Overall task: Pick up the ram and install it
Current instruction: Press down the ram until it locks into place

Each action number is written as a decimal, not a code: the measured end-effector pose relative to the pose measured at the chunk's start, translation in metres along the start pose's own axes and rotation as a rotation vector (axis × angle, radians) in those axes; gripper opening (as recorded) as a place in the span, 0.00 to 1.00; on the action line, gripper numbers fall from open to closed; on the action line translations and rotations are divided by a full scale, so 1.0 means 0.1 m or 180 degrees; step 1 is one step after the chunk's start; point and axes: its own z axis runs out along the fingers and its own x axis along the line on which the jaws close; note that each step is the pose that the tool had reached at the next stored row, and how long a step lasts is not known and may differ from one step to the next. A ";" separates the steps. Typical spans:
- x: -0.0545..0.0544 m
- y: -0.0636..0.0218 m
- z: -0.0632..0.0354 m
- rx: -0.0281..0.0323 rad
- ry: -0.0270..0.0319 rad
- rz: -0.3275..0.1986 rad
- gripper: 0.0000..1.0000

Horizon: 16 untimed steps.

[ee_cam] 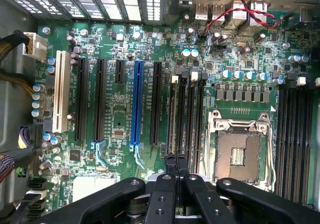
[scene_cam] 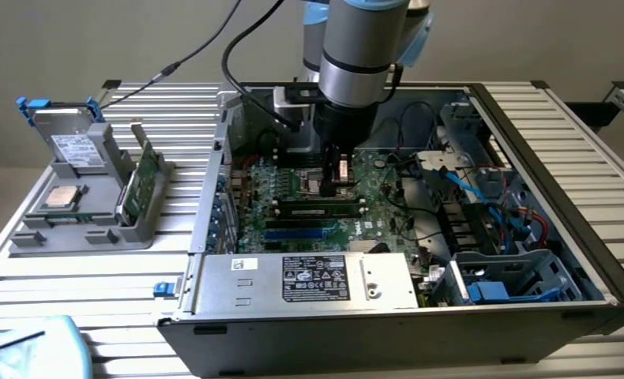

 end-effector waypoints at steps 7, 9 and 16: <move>0.00 0.000 -0.002 0.0000 0.0000 0.0000 0.11; 0.00 -0.006 -0.006 0.0006 0.0000 0.0020 0.11; 0.00 -0.008 0.002 0.0059 -0.0020 0.0299 0.11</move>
